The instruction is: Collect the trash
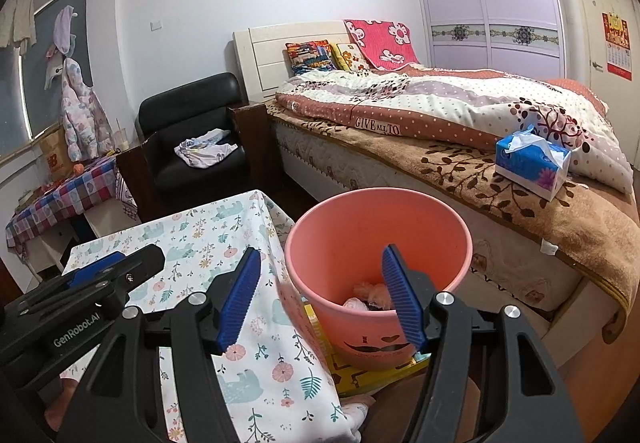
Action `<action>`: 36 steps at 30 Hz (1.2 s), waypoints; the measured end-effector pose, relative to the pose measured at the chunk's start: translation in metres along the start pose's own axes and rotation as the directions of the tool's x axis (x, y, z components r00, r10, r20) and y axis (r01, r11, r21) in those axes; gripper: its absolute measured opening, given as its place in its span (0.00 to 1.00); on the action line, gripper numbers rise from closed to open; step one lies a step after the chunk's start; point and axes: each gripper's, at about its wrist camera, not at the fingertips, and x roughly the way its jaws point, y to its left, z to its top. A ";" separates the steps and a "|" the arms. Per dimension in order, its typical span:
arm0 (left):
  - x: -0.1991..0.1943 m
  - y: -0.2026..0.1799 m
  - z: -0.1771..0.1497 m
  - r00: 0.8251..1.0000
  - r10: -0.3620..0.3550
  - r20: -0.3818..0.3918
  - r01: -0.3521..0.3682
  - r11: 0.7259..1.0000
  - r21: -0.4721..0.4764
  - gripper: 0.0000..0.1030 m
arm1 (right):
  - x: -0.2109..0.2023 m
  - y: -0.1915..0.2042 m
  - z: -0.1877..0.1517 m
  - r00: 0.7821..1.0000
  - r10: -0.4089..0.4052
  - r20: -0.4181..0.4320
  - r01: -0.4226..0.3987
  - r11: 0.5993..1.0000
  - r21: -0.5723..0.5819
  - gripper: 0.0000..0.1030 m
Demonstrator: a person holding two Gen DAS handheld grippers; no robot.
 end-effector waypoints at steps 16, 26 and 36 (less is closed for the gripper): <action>0.006 0.004 0.001 1.000 -0.004 -0.017 0.004 1.000 -0.013 0.50 | 0.000 0.003 0.001 1.000 0.000 -0.010 0.000 1.000 -0.006 0.62; 0.008 0.005 0.000 1.000 -0.005 -0.019 0.005 1.000 -0.013 0.50 | 0.001 0.003 0.003 1.000 -0.001 -0.008 0.001 1.000 -0.007 0.62; 0.007 0.006 -0.001 1.000 -0.001 -0.018 0.001 1.000 -0.017 0.50 | 0.002 0.004 0.006 1.000 -0.004 0.000 0.004 1.000 -0.010 0.62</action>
